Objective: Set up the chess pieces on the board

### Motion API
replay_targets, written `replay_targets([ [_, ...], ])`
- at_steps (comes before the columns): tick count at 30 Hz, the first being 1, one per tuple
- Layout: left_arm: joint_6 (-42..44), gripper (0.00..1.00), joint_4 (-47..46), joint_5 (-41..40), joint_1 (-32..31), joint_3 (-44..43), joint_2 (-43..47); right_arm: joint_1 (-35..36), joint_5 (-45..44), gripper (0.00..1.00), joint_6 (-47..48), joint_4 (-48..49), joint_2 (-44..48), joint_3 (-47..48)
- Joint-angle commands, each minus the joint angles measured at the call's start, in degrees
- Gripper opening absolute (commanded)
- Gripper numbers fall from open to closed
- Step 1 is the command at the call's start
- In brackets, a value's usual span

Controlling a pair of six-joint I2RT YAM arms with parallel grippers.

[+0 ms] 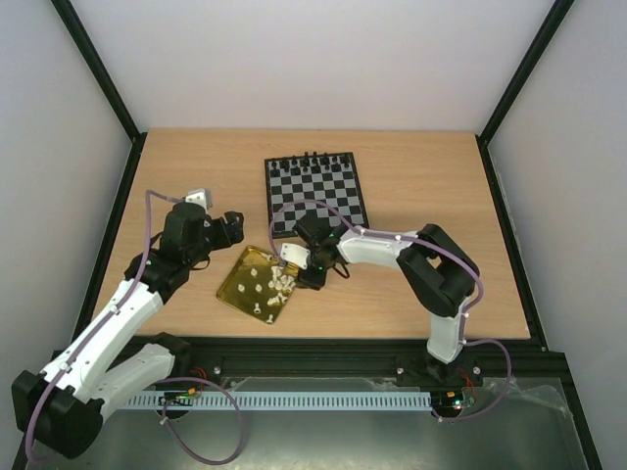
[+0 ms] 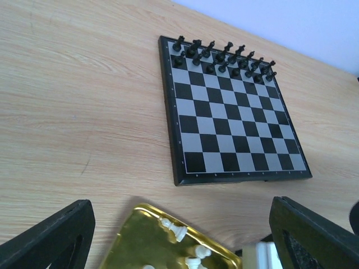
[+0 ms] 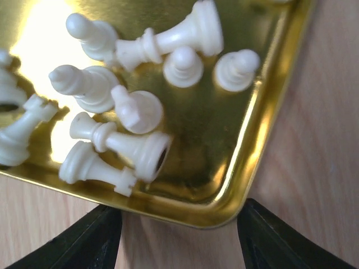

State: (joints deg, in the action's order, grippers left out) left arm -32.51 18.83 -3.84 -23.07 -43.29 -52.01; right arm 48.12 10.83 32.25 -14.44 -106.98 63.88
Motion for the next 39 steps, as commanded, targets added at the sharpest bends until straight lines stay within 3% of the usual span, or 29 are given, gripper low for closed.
replay_targets([
  [1,-2.1,0.88,2.3,-3.4,0.3,1.3,2.8,1.0,2.9,0.59,-10.1,-2.3,-6.0,5.0],
  [5,-3.7,0.88,2.1,-4.2,0.4,2.5,3.5,1.0,3.1,0.58,-12.9,-2.6,-6.4,7.1],
  [10,-5.7,0.88,-0.8,-2.7,0.8,2.3,-0.8,-1.7,4.5,0.64,-13.3,-2.8,0.0,4.5],
  [18,-8.4,0.87,-5.5,0.1,1.1,-5.9,-19.1,-20.2,13.1,0.65,-19.1,-4.3,8.9,3.2],
  [27,-9.7,0.7,-7.1,8.4,4.6,-17.2,-41.5,-37.5,15.4,0.52,-32.6,-3.1,0.8,11.5],
  [32,-8.8,0.6,-8.4,13.1,6.0,-22.7,-50.9,-39.1,14.1,0.47,-33.3,-4.2,-5.7,15.1],
  [39,-8.2,0.57,-7.8,16.0,6.2,-28.6,-60.7,-39.1,14.1,0.47,-32.8,-6.3,-11.9,18.4],
])
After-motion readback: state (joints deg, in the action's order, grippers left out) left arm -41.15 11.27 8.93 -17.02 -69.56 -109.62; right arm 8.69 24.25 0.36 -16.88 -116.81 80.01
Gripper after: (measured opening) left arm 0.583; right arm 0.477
